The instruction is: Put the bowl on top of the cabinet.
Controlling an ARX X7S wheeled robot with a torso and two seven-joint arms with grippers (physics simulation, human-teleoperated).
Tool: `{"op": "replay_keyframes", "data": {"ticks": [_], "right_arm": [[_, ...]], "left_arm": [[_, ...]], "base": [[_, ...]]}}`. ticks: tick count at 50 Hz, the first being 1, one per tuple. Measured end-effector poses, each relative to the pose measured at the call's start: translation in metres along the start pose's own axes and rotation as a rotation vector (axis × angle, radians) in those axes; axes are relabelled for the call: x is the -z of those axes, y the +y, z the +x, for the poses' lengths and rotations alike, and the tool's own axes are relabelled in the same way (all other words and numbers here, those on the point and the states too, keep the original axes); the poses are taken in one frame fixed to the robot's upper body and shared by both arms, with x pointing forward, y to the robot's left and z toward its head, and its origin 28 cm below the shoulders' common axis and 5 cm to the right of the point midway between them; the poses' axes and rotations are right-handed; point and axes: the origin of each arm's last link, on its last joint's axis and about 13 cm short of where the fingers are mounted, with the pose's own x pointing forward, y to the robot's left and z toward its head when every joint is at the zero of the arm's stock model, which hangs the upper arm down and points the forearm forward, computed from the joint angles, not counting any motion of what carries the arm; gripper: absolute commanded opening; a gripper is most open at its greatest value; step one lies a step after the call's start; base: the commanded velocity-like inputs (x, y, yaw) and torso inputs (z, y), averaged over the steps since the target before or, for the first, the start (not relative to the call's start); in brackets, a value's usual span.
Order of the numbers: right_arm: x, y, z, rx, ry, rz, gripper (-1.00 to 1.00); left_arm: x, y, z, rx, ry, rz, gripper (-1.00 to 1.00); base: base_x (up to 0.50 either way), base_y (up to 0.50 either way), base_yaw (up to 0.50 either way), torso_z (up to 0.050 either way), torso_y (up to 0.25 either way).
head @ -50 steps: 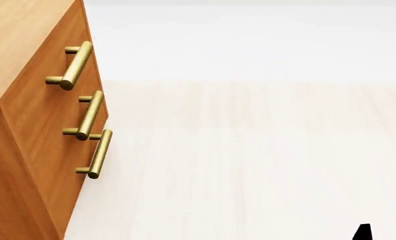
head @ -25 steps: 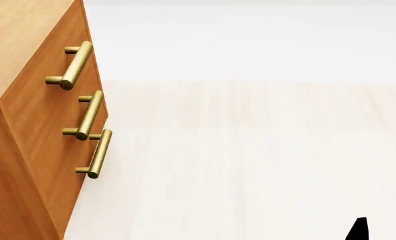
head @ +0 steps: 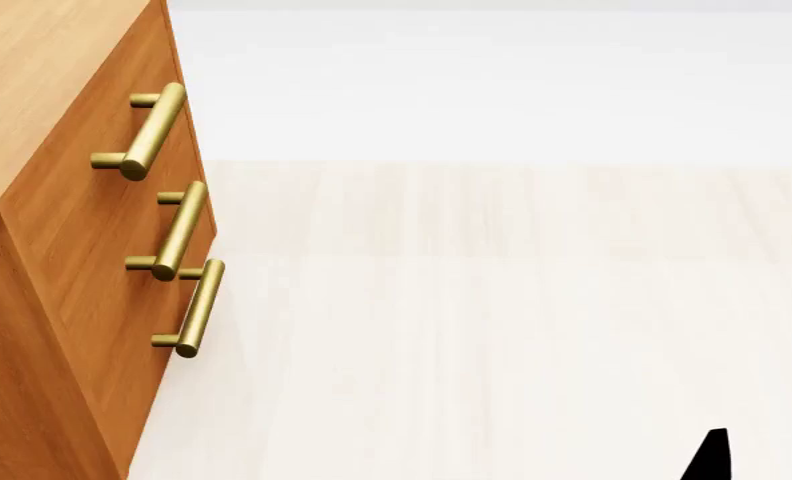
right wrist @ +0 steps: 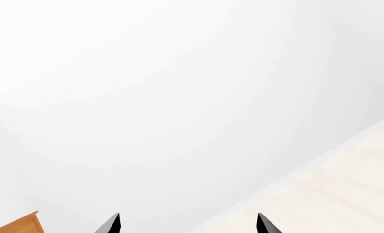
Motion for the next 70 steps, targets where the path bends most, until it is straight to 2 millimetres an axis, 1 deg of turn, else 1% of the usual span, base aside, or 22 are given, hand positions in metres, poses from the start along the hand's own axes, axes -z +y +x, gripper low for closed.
{"op": "replay_keyframes", "data": {"ticks": [14,35,50,70], "right_arm": [[0.000,0.000,0.000,0.001,-0.003,-0.001,1.00],[-0.002,0.000,-0.001,0.002,-0.008,0.002,1.00],[-0.002,0.000,-0.001,0.002,-0.011,0.003,1.00],[-0.001,0.000,-0.001,0.001,-0.008,0.000,1.00]], "left_arm": [[0.011,0.009,0.012,-0.191,-0.028,-0.070,-1.00],[0.016,0.016,0.016,-0.388,-0.065,-0.094,-1.00],[0.024,0.008,0.029,-0.353,0.045,0.081,-1.00],[0.028,0.012,0.037,-0.321,0.105,0.143,-1.00]], "base": [[0.00,0.00,0.00,0.000,0.001],[0.00,0.00,0.00,0.000,0.000],[0.00,0.00,0.00,0.000,0.001],[0.00,0.00,0.00,0.000,0.001]]}}
